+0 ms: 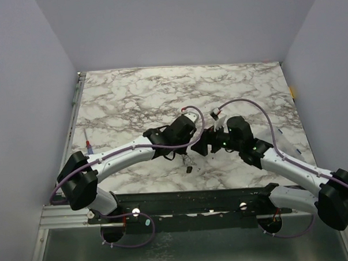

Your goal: Put the keys on the keyring

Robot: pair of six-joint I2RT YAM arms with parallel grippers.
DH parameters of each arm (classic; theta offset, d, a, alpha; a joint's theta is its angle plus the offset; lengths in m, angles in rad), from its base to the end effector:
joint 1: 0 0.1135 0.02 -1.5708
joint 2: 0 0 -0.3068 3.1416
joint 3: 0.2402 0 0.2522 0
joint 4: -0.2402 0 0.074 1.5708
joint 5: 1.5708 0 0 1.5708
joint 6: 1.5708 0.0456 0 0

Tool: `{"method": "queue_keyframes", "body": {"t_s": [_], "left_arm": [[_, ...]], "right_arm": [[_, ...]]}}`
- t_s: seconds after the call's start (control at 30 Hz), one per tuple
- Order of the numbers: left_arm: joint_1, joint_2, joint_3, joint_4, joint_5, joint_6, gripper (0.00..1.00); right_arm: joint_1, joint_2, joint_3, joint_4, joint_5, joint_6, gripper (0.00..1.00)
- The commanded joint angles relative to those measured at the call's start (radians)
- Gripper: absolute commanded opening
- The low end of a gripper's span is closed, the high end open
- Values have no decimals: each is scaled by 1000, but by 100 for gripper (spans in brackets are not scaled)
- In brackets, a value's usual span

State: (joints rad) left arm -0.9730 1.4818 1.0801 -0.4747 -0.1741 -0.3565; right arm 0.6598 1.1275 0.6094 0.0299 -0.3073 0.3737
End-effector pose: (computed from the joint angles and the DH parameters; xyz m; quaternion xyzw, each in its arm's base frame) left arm 0.1854 -0.2582 0.2872 0.2560 0.9016 -0.1448 0.3172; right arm 0.1770 0.1547 0.2664 -0.1988 0.8271 0.3656 0.3779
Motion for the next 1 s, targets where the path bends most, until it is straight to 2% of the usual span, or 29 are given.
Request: {"method": "queue_keyframes", "body": {"t_s": [0.0,0.17,0.3,0.5,0.63,0.8,0.97], "left_arm": [[18,-25,87,-97,-81,-155,0],[25,-19,131,-135,-169,-322,0],[41,-7,149,-172,-269,-486,0],[80,-24,148,-160,-306,-691,0],[118,-51,134,-140,-274,-778,0],[162,-97,92,-119,-236,-871,0],[218,-152,38,-82,-150,-961,0]], "right_arm": [[4,-83,-45,74,-29,-15,76],[4,-163,-60,118,-95,-37,76],[4,-179,-77,202,-267,-25,73],[8,-135,-134,406,-478,78,69],[33,-123,-180,519,-409,73,69],[122,-115,-253,723,-211,-50,69],[217,21,-259,921,-137,-188,69]]}}
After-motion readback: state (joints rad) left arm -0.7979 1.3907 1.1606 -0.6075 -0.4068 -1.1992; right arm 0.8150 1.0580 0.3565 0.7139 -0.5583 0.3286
